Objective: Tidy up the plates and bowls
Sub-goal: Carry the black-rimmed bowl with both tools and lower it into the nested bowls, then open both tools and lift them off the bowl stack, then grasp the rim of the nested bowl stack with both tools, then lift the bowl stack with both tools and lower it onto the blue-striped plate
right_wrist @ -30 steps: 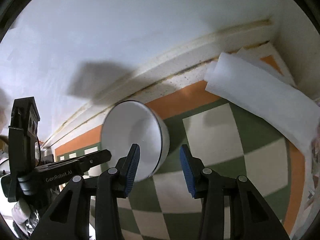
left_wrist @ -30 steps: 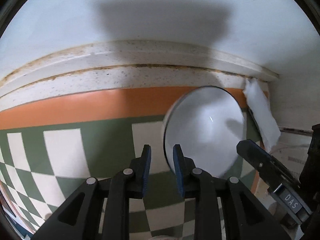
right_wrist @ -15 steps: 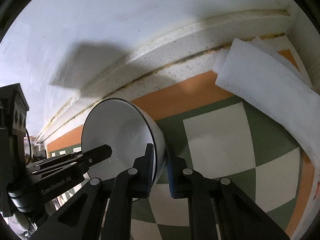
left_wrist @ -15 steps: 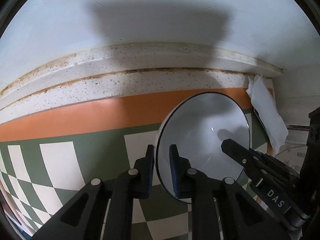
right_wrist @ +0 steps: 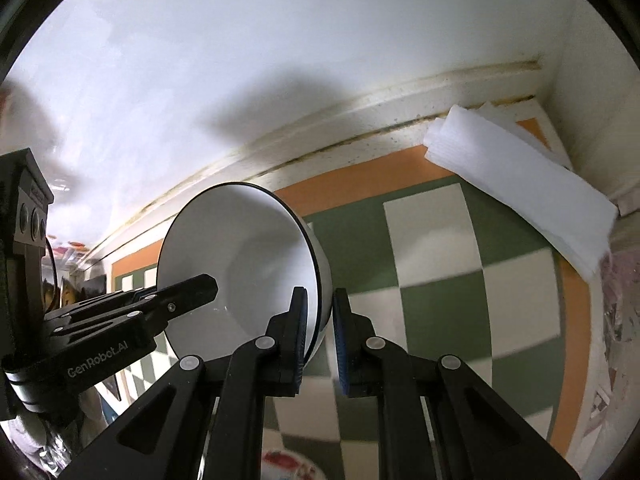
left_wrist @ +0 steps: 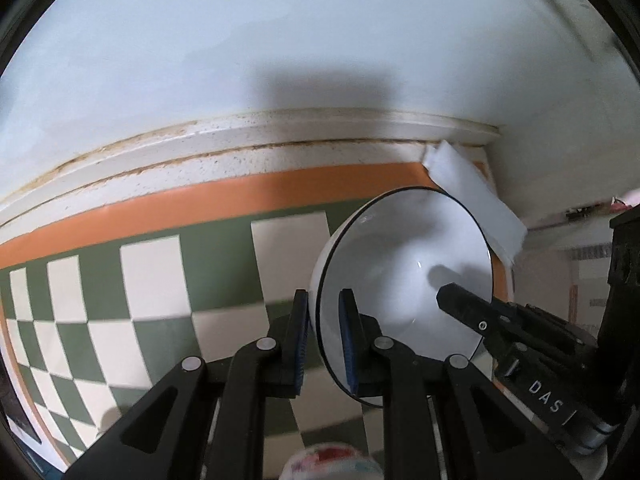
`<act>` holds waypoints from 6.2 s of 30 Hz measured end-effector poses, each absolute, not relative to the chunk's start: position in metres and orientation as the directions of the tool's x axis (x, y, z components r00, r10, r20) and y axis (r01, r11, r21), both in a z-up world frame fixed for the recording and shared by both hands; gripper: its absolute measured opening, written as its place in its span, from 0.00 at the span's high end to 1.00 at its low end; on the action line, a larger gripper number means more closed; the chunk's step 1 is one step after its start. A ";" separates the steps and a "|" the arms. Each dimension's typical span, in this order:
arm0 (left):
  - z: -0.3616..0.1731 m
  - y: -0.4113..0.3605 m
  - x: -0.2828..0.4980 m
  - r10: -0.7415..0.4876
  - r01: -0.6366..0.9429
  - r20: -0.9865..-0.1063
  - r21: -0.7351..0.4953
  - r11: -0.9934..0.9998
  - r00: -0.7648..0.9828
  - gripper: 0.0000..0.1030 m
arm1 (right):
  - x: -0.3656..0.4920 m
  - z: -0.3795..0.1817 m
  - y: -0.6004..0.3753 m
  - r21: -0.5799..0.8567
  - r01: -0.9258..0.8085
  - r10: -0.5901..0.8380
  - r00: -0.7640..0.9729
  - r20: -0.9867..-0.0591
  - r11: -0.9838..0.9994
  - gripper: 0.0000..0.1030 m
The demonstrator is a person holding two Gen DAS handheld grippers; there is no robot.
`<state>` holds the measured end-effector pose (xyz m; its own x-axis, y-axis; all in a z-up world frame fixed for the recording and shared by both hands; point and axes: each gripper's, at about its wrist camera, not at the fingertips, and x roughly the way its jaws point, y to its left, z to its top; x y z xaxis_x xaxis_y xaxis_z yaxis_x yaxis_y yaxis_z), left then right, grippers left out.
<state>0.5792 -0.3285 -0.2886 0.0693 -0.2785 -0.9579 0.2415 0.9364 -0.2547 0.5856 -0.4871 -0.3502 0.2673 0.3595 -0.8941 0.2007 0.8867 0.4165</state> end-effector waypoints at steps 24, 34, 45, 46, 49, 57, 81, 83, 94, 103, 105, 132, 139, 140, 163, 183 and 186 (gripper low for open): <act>-0.259 -0.273 0.417 -0.306 0.316 -0.950 -0.273 0.909 0.058 0.87 | 0.402 -0.298 -0.432 0.412 0.196 0.353 0.275 -0.894 0.890 0.86; -0.295 -0.271 0.387 -0.250 0.323 -0.968 -0.243 0.915 -0.019 0.87 | 0.375 -0.339 -0.427 0.410 0.231 0.368 0.204 -0.907 0.882 0.86; -0.326 -0.275 0.374 -0.200 0.332 -0.977 -0.215 0.918 -0.080 0.87 | 0.368 -0.364 -0.425 0.396 0.249 0.363 0.169 -0.916 0.884 0.86; -0.327 -0.275 0.374 -0.197 0.334 -0.977 -0.213 0.918 -0.080 0.87 | 0.369 -0.365 -0.425 0.395 0.249 0.363 0.168 -0.917 0.884 0.86; -0.327 -0.276 0.373 -0.184 0.341 -0.980 -0.198 0.919 -0.073 0.87 | 0.371 -0.365 -0.424 0.386 0.241 0.355 0.164 -0.920 0.890 0.85; -0.326 -0.277 0.376 -0.176 0.334 -0.983 -0.185 0.924 -0.056 0.87 | 0.373 -0.366 -0.426 0.386 0.250 0.356 0.156 -0.921 0.888 0.85; -0.294 -0.271 0.358 -0.148 0.382 -0.988 -0.122 0.916 0.039 0.86 | 0.360 -0.341 -0.418 0.307 0.223 0.273 0.173 -0.946 0.925 0.80; -0.285 -0.270 0.355 -0.160 0.387 -0.986 -0.127 0.913 0.055 0.84 | 0.356 -0.335 -0.419 0.302 0.220 0.264 0.186 -0.946 0.927 0.68; -0.214 -0.255 0.330 -0.274 0.430 -0.951 -0.191 0.883 0.140 0.29 | 0.318 -0.255 -0.424 0.305 0.200 0.227 0.334 -0.915 0.931 0.29; -0.161 -0.230 0.304 -0.316 0.439 -0.918 -0.187 0.879 0.241 0.07 | 0.281 -0.192 -0.417 0.284 0.178 0.186 0.427 -0.885 0.942 0.08; -0.152 -0.224 0.297 -0.335 0.434 -0.910 -0.207 0.877 0.243 0.07 | 0.273 -0.183 -0.414 0.296 0.174 0.196 0.437 -0.878 0.939 0.05; -0.188 -0.206 0.320 -0.302 0.332 -0.931 -0.223 0.917 0.208 0.06 | 0.292 -0.221 -0.404 0.380 0.151 0.294 0.405 -0.866 0.912 0.02; -0.253 -0.224 0.372 -0.285 0.283 -0.955 -0.251 0.926 0.086 0.06 | 0.331 -0.301 -0.425 0.438 0.226 0.359 0.318 -0.878 0.870 0.02; -0.266 -0.228 0.380 -0.291 0.279 -0.955 -0.267 0.923 0.050 0.06 | 0.336 -0.313 -0.427 0.457 0.233 0.380 0.308 -0.872 0.858 0.02; -0.401 -0.250 0.414 -0.496 0.074 -0.803 -0.546 0.834 -0.330 0.46 | 0.373 -0.478 -0.455 0.752 0.411 0.755 0.199 -0.625 0.515 0.36; -0.367 -0.246 0.410 -0.470 0.115 -0.857 -0.500 0.859 -0.213 0.47 | 0.367 -0.441 -0.464 0.742 0.280 0.719 0.200 -0.666 0.609 0.48; -0.354 -0.239 0.411 -0.474 0.112 -0.859 -0.500 0.859 -0.196 0.47 | 0.374 -0.432 -0.454 0.741 0.261 0.719 0.193 -0.668 0.619 0.48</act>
